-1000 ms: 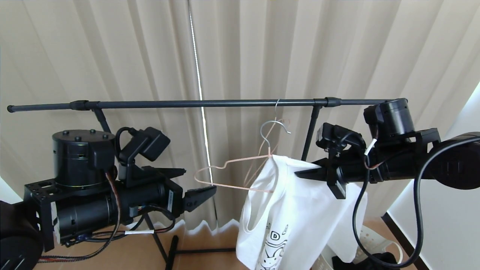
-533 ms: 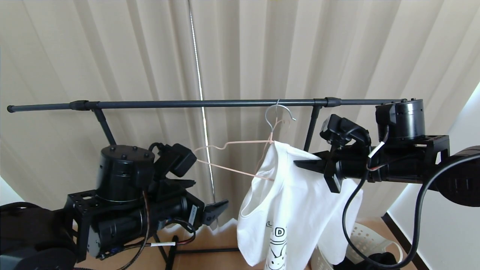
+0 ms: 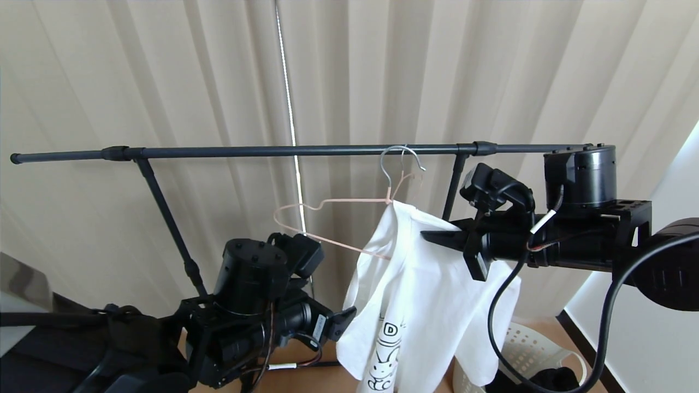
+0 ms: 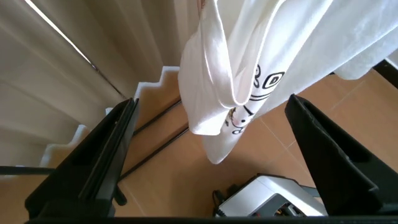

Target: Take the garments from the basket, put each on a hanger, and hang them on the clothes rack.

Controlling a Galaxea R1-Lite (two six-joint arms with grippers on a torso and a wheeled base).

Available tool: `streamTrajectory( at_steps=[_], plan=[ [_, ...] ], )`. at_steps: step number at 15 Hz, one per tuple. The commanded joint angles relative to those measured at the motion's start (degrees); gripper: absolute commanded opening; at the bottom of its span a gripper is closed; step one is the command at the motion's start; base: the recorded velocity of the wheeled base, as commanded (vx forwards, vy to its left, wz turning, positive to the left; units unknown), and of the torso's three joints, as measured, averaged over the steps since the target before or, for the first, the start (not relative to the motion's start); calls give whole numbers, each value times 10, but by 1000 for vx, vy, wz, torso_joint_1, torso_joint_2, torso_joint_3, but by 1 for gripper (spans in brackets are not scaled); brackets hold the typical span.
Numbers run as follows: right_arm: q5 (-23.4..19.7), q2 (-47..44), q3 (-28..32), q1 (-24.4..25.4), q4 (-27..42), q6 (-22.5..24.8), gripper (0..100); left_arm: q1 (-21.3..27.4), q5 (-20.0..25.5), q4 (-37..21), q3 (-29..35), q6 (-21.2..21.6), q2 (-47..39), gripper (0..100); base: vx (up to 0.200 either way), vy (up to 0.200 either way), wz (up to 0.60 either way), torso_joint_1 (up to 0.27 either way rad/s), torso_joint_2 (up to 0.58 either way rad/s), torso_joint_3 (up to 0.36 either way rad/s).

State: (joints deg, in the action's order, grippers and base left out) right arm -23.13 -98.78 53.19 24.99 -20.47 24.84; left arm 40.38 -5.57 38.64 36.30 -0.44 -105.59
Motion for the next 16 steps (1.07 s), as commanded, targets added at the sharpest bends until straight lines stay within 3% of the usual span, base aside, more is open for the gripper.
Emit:
streamTrajectory(
  at_steps=[1, 6, 16],
  plan=[
    [4, 0, -7, 9, -7, -1, 0, 9, -15, 23, 5, -9, -50, 100, 0, 0, 0, 0, 0, 0],
    [5, 10, -16, 11, -9, -1, 0, 16, -70, 28, 44, -43, -81, 100, 0, 0, 0, 0, 0, 0],
    [6, 20, -20, 19, -10, -1, 0, 15, -97, 28, 55, -54, -102, 100, 0, 0, 0, 0, 0, 0]
  ],
)
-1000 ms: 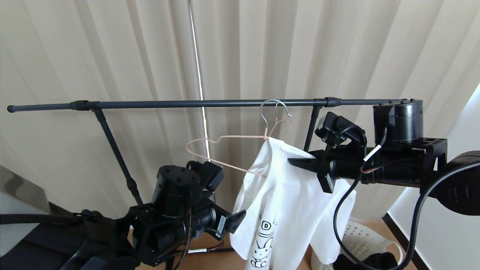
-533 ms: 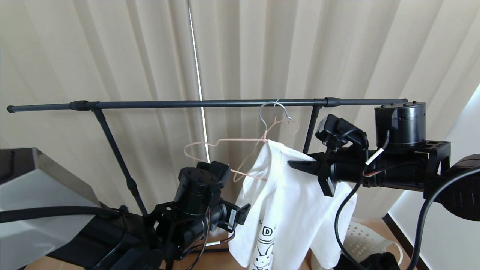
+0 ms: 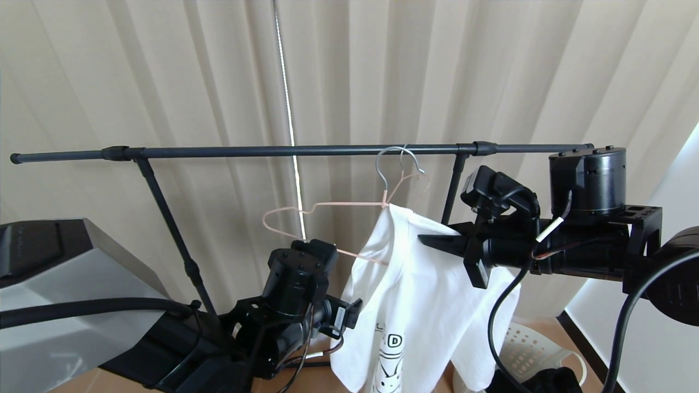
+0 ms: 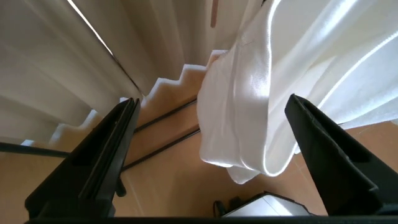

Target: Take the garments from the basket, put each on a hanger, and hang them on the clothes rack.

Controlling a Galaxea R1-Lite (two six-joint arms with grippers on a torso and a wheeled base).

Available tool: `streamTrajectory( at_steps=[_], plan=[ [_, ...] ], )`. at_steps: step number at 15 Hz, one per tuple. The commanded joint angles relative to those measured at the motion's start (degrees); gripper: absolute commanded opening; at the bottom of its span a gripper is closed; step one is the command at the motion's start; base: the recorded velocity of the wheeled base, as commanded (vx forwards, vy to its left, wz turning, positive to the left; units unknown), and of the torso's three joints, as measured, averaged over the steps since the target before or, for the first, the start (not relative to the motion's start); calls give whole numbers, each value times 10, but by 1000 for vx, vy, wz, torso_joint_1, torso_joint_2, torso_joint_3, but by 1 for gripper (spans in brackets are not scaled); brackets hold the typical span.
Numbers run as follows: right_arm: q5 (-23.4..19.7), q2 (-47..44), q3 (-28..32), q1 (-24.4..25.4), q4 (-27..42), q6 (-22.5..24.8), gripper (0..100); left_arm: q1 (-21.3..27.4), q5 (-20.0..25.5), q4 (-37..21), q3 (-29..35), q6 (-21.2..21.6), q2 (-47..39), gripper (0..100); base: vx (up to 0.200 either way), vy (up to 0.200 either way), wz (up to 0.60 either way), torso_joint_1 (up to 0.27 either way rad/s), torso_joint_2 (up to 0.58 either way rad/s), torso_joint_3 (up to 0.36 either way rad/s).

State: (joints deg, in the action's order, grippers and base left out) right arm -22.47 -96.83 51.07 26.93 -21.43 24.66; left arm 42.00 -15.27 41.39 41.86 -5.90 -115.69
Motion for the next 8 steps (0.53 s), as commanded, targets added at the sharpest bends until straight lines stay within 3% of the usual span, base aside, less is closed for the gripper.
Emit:
streamTrajectory(
  at_steps=[1, 2, 3, 8],
  plan=[
    [0, 1, 1, -1, 0, 0, 0, -1, 0, 0, 1, 0, -2, 100, 0, 0, 0, 0, 0, 0],
    [0, 0, 2, -1, 0, 1, 0, -2, 0, 0, -1, 1, -2, 100, 0, 0, 0, 0, 0, 0],
    [0, 0, 2, -2, 0, 0, 0, -2, 0, 0, -4, 2, -2, 0, 0, 0, 0, 0, 0, 0],
    [1, 3, 7, -14, 0, -9, 0, -3, 0, 0, -6, 3, -2, 0, 0, 0, 0, 0, 0, 0]
  ],
)
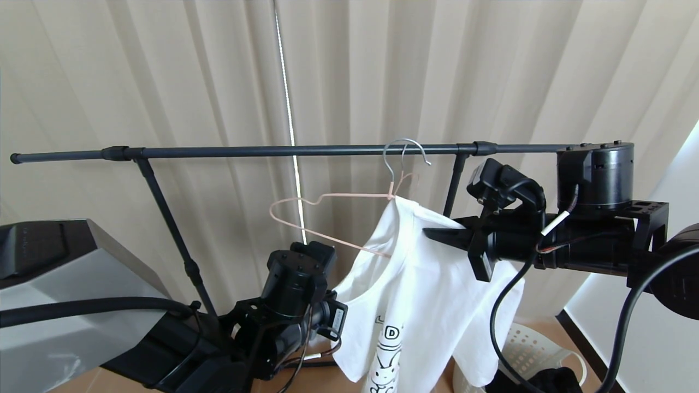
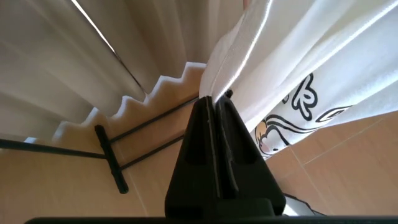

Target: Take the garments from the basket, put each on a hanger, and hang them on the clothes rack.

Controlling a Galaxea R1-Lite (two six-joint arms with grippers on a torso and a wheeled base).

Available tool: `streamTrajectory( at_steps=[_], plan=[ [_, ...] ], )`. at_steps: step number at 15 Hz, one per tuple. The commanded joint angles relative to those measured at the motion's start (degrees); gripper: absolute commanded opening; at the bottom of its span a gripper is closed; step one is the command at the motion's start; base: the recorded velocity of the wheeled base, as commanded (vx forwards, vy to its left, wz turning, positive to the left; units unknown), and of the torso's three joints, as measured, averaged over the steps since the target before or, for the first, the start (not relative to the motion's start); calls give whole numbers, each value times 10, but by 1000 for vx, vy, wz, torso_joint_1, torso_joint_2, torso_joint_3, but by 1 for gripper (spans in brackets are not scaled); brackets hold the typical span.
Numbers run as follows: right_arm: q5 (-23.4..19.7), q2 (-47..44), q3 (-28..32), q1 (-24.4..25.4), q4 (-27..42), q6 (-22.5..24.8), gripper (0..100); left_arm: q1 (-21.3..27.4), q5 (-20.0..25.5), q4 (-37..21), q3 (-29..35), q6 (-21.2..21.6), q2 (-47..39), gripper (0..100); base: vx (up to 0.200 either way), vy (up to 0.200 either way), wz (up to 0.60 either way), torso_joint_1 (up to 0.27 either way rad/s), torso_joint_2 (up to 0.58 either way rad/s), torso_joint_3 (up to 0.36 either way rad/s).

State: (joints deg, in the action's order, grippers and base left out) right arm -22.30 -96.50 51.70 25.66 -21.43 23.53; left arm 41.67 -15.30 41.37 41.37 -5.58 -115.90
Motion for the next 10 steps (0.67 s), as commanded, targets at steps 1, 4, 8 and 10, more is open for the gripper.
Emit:
streamTrajectory(
  at_steps=[1, 4, 8, 10],
  plan=[
    [1, 0, 3, -3, 0, -4, 0, -3, -1, 0, 0, 0, 3, 0, 0, 0, 0, 0, 0, 0],
    [2, 0, 5, -4, 0, -7, 0, -23, -4, 0, 3, 0, 16, 0, 0, 0, 0, 0, 0, 0],
    [3, -1, 3, -4, 0, -7, 0, -47, -4, 1, 12, 0, 39, 0, 0, 0, 0, 0, 0, 0],
    [3, -4, 4, -4, 0, -7, 0, -61, -4, 1, 18, 0, 51, 0, 0, 0, 0, 0, 0, 0]
  ],
)
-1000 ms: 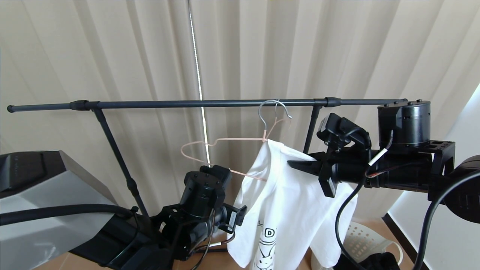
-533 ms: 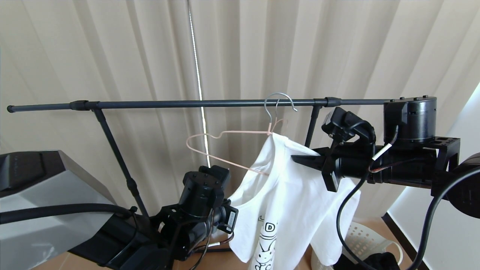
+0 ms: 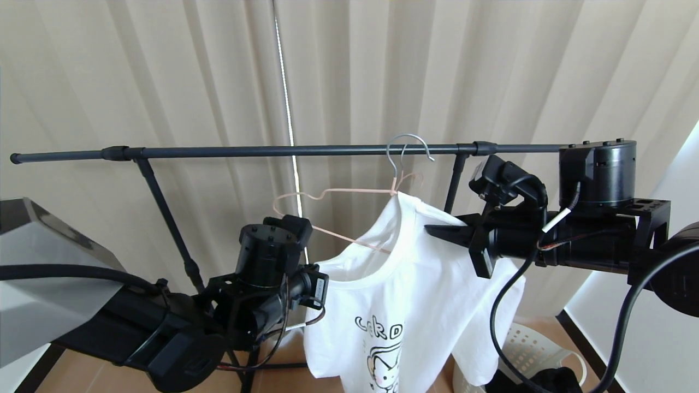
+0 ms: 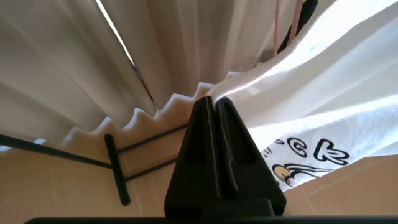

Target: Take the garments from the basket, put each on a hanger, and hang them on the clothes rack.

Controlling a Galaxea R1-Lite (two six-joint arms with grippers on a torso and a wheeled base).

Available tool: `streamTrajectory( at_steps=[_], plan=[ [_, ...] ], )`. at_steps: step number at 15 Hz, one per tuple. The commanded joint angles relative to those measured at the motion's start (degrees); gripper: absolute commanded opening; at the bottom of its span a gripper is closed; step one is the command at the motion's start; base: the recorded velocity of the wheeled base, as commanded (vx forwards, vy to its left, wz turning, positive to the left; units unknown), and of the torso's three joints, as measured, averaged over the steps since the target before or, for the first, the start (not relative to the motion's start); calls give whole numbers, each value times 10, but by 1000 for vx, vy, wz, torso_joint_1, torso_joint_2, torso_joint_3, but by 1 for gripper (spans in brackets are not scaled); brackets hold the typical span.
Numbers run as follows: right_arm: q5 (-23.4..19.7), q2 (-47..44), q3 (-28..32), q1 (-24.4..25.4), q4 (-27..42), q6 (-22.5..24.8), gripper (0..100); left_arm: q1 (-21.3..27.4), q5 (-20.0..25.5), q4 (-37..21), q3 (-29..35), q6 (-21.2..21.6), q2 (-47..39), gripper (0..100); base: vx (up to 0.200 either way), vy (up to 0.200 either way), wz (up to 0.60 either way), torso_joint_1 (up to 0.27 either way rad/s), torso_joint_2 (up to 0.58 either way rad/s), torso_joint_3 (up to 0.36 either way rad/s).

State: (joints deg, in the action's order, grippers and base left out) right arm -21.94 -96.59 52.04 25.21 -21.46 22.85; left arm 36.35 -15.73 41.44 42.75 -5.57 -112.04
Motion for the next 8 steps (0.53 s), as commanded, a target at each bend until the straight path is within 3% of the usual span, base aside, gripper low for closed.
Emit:
streamTrajectory(
  at_steps=[1, 8],
  plan=[
    [0, -4, 1, 0, 0, 1, 0, -11, 0, 0, 5, -1, 14, 0, 0, 0, 0, 0, 0, 0],
    [0, -4, -6, -2, 0, 1, 0, -39, 0, 1, 13, 0, 24, 0, 0, 0, 0, 0, 0, 0]
  ],
)
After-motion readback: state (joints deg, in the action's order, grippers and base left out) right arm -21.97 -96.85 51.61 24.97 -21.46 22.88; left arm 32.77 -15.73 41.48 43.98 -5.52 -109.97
